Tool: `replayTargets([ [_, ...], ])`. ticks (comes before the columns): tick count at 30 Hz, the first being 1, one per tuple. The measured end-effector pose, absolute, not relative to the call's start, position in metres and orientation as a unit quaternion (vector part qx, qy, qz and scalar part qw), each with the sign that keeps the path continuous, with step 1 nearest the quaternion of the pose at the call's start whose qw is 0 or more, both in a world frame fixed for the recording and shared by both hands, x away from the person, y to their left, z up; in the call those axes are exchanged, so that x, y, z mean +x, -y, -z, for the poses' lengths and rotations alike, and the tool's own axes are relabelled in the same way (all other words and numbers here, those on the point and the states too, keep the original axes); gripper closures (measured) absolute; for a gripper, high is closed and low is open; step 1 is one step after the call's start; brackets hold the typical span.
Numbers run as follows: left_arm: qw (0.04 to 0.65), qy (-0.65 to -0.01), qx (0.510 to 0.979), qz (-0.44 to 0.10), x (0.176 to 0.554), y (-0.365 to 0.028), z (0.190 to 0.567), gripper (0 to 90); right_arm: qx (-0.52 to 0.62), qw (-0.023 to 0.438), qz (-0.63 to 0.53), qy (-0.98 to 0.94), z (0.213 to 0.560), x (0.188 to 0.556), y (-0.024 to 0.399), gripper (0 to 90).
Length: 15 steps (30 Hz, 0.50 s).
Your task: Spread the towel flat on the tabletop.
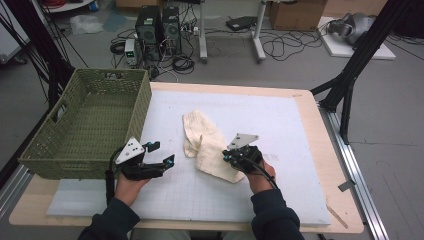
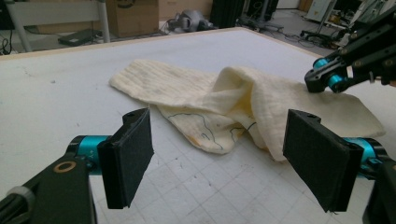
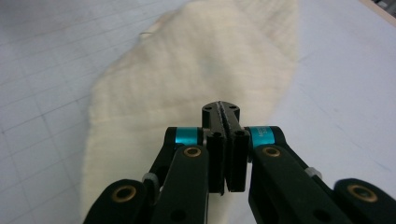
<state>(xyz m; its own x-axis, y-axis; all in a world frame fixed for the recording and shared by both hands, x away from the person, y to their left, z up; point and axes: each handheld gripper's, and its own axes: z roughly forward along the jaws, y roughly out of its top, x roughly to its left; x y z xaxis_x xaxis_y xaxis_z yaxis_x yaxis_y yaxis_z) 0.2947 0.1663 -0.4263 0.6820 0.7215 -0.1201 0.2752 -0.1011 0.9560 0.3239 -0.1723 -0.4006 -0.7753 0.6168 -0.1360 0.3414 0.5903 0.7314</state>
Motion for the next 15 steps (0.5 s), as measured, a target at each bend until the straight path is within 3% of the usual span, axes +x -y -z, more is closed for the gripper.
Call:
replayTargets([
  [4,0.575,-0.346,0.715,-0.196,0.295,-0.165,0.426,24.7,0.264,0.172,-0.402,-0.86,0.399,0.319,0.168,53.4],
  [7,0.575,-0.346,0.715,-0.196,0.296,-0.165,0.426,24.8,0.232,0.16,-0.405,-0.87,0.407,0.313,0.147,42.3],
  [11,0.574,-0.345,0.716,-0.195,0.297,-0.165,0.427,26.2,0.211,0.157,-0.351,-0.899,0.429,0.314,0.125,45.2],
  [13,0.573,-0.345,0.718,-0.194,0.298,-0.166,0.428,26.6,0.212,0.166,-0.329,-0.905,0.437,0.317,0.12,57.1],
  [15,0.572,-0.348,0.717,-0.192,0.298,-0.167,0.429,26.9,0.22,0.163,-0.332,-0.903,0.437,0.319,0.12,74.9],
])
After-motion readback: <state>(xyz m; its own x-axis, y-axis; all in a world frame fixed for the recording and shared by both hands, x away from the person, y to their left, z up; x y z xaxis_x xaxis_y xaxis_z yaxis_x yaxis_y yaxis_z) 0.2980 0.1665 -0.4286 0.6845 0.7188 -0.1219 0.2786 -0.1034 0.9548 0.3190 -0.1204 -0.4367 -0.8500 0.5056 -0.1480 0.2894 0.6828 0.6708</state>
